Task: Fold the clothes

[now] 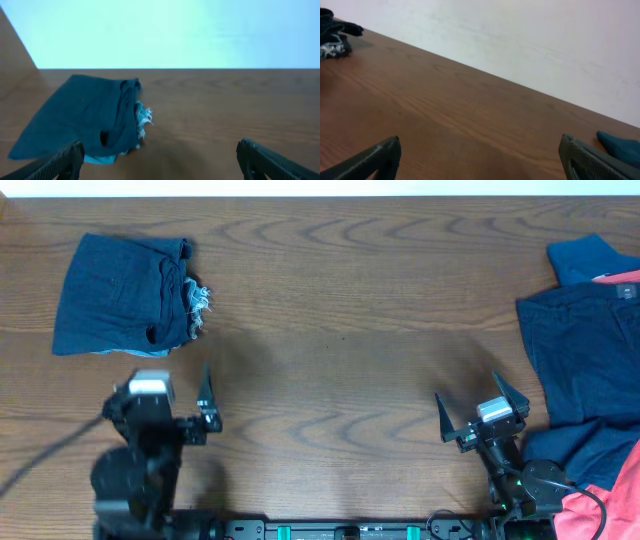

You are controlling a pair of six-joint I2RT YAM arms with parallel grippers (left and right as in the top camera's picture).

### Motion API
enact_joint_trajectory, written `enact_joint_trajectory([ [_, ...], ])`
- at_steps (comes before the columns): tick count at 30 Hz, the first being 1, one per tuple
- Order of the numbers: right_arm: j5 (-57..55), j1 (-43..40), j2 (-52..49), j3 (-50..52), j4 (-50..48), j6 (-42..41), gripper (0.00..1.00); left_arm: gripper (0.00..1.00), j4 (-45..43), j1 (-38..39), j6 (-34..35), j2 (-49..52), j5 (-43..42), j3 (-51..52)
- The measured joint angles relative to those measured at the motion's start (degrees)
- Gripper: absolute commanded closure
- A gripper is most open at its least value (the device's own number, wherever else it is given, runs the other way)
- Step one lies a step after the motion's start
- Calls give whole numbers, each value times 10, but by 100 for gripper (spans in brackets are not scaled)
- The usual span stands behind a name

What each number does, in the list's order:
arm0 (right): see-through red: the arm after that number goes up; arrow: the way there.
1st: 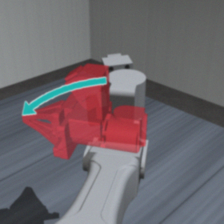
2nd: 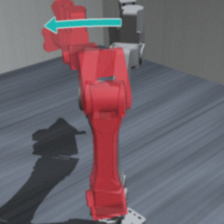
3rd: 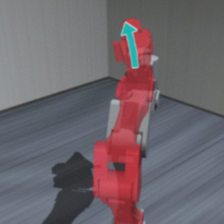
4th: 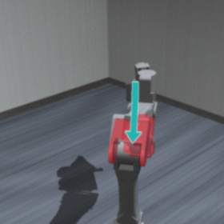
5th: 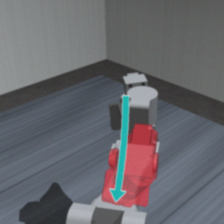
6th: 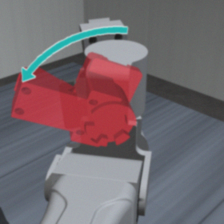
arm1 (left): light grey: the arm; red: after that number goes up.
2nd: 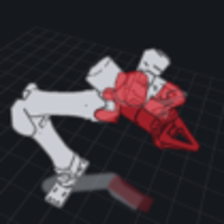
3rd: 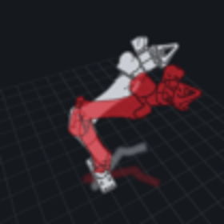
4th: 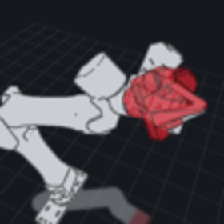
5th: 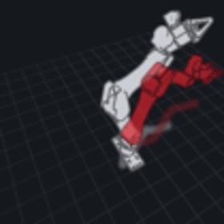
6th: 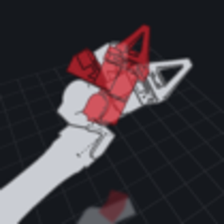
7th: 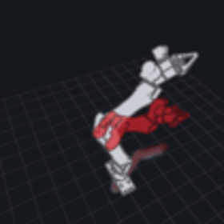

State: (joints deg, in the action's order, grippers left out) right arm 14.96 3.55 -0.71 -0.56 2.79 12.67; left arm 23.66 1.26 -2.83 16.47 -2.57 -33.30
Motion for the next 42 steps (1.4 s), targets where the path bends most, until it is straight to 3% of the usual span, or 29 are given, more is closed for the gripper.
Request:
enact_joint_trajectory([
  [8,0,0,0,0,0,0,1,2,-89,0,0,-153,0,144],
  [15,0,0,0,0,0,0,1,2,-217,0,0,-159,0,263],
  [19,0,0,0,0,0,0,1,2,-241,0,5,-159,0,317],
  [42,0,0,0,0,0,0,1,2,-224,0,13,-159,-2,325],
])
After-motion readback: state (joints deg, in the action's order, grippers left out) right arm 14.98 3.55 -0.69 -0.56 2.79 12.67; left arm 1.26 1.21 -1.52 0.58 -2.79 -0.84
